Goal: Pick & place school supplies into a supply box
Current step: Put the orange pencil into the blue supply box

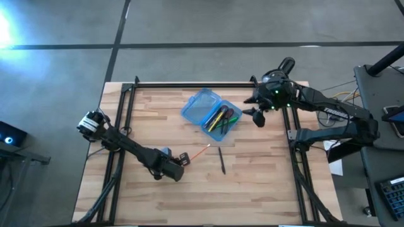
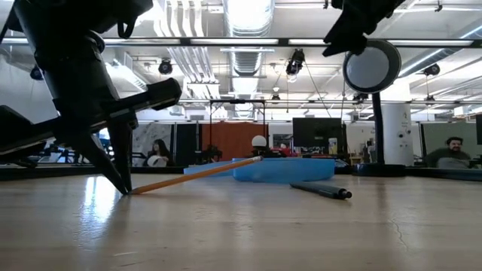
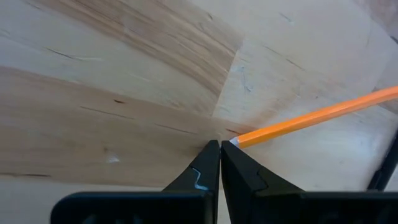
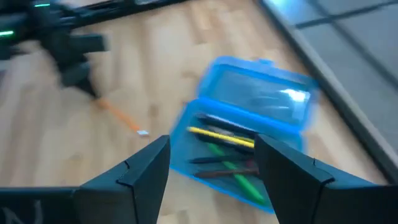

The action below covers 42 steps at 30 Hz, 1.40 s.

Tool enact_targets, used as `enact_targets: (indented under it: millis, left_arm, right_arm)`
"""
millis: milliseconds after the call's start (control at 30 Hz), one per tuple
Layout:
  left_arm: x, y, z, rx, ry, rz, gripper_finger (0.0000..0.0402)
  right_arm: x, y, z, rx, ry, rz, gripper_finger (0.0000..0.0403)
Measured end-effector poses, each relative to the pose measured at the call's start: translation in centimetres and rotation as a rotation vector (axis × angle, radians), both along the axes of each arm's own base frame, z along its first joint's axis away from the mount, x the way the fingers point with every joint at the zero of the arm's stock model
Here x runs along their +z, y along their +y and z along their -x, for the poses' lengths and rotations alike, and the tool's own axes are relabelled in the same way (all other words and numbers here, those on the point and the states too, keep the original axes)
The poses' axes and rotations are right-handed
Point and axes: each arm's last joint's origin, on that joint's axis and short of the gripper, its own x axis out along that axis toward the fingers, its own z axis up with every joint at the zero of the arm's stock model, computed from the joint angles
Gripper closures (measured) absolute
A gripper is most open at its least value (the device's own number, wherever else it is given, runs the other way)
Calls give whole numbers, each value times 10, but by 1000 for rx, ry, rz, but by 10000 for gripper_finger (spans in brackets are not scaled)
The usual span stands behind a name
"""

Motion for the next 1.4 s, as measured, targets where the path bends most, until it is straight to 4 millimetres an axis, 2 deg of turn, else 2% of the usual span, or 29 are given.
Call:
enact_targets:
  millis: [133,333,633,833,1067,1267,1400]
  left_arm:
    - [-2,0,-1,2,1,-2,402]
    - [-2,0,-1,3,2,-6,402]
    - [-3,1,-1,-1,5,-16,402]
    - [-3,1,-1,-15,8,-26,402]
    - [-4,2,0,-29,14,-39,402]
    - [-4,2,0,-34,16,-45,402]
    - [-4,2,0,-35,17,-46,402]
  right_arm:
    - [-7,-1,-20,168,25,-42,179]
    - [-29,1,-58,379,150,65,179]
    - [-34,12,-109,573,239,131,179]
    - [-53,23,-138,679,292,159,179]
    - [-86,41,-159,743,403,220,179]
    - [-96,55,-175,756,367,290,179]
    - [-110,63,-183,776,377,292,179]
